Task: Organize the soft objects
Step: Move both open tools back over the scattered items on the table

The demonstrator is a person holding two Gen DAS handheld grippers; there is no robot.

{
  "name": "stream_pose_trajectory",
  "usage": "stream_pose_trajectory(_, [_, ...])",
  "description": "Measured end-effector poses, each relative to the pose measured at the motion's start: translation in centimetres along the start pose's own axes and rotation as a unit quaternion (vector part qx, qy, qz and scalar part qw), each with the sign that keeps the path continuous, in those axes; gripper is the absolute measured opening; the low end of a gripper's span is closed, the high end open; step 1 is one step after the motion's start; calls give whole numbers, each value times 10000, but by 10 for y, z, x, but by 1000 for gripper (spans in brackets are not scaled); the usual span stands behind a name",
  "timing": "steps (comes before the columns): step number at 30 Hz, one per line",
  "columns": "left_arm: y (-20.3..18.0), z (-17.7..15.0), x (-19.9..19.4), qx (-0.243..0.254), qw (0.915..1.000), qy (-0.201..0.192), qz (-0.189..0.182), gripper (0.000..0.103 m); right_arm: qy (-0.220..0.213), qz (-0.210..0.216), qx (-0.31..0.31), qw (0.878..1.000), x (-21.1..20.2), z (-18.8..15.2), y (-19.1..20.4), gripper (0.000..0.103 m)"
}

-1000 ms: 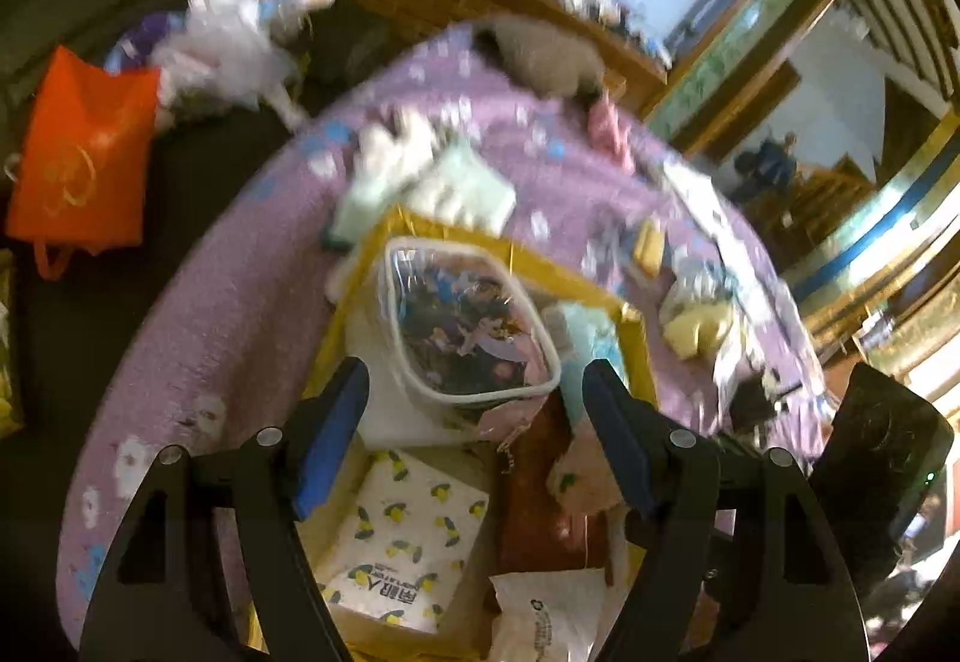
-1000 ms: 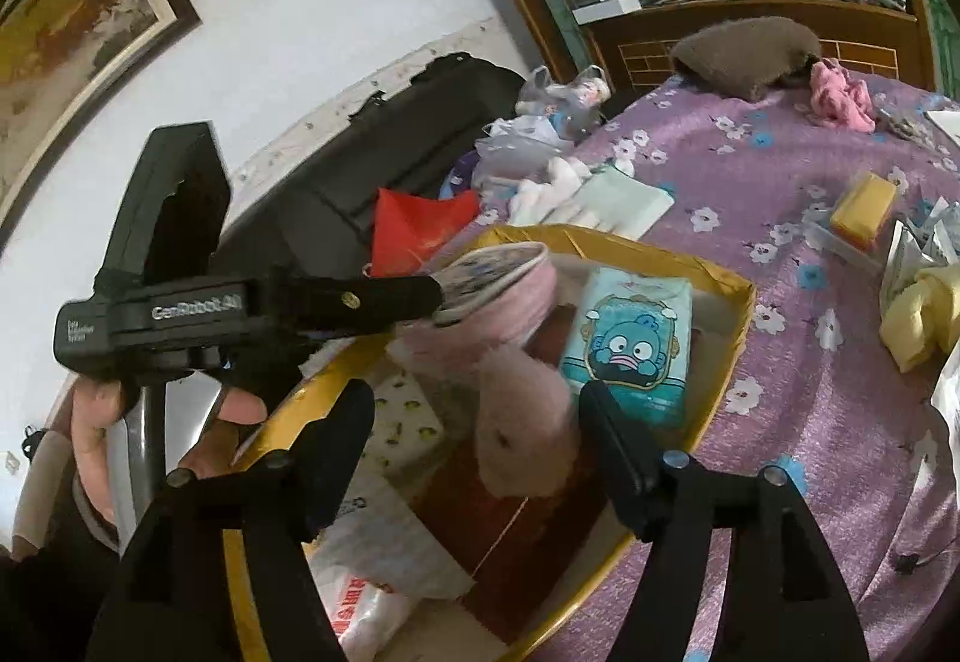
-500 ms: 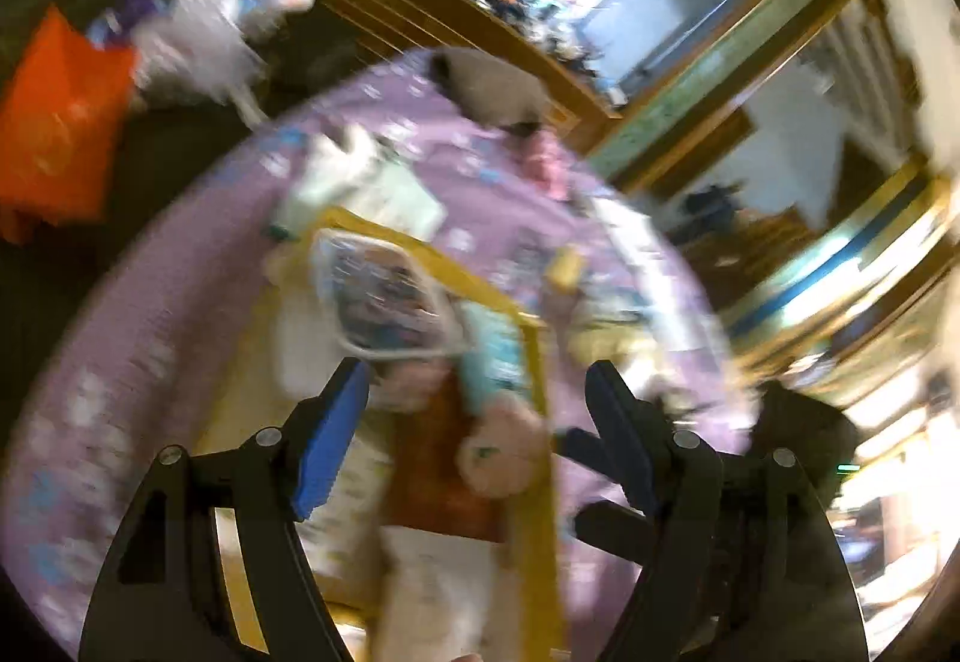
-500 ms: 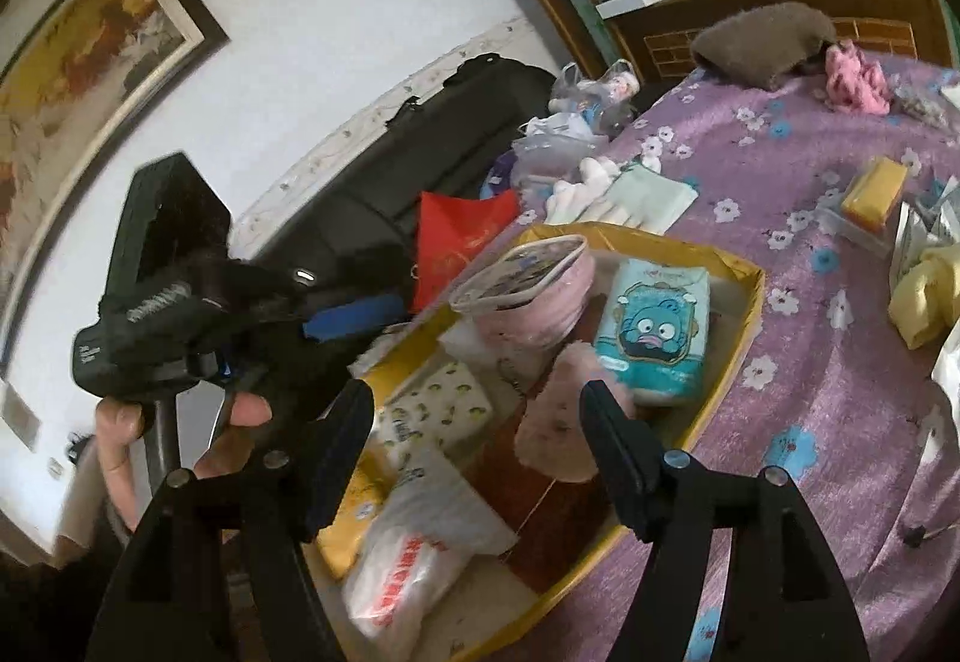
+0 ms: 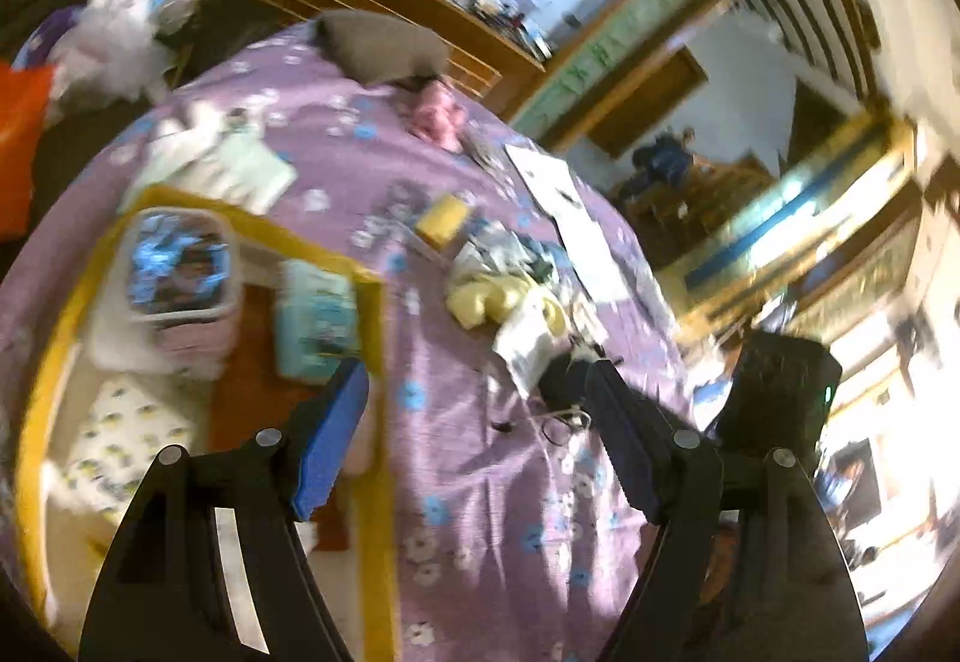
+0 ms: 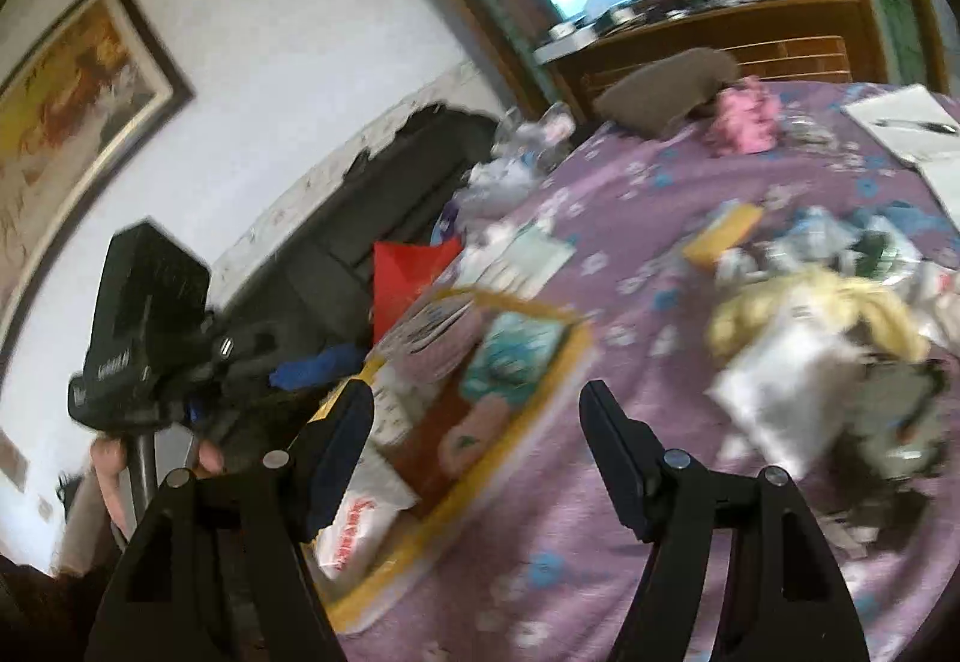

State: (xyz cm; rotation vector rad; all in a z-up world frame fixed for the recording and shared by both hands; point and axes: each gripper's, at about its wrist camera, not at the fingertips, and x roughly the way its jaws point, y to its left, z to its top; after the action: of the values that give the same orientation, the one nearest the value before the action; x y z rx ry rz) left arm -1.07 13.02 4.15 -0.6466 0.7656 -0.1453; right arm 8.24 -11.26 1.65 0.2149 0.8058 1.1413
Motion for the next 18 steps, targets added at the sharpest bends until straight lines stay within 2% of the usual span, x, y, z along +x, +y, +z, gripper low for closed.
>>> stream_pose_trajectory(4, [-26,1,40,192,9995,239,-32,76,-458,-45,528,9975,-29,1,-45,80])
stream_pose_trajectory(8, [-43,2,90,288,9973,648,203,76,-800,-650,570,9930,-52,6,-64,80])
stream_pose_trajectory(12, [-54,0,136,328,9944,1000,130,76,-681,-1018,970,9877,-56,5,-90,80])
stream_pose_trajectory(15, [-53,5,166,216,9927,1155,279,75,-789,-1315,1181,9811,-66,5,-105,80])
stream_pose_trajectory(18, [-51,11,189,123,9917,1246,283,75,-920,-1381,1423,9758,-77,4,-118,80])
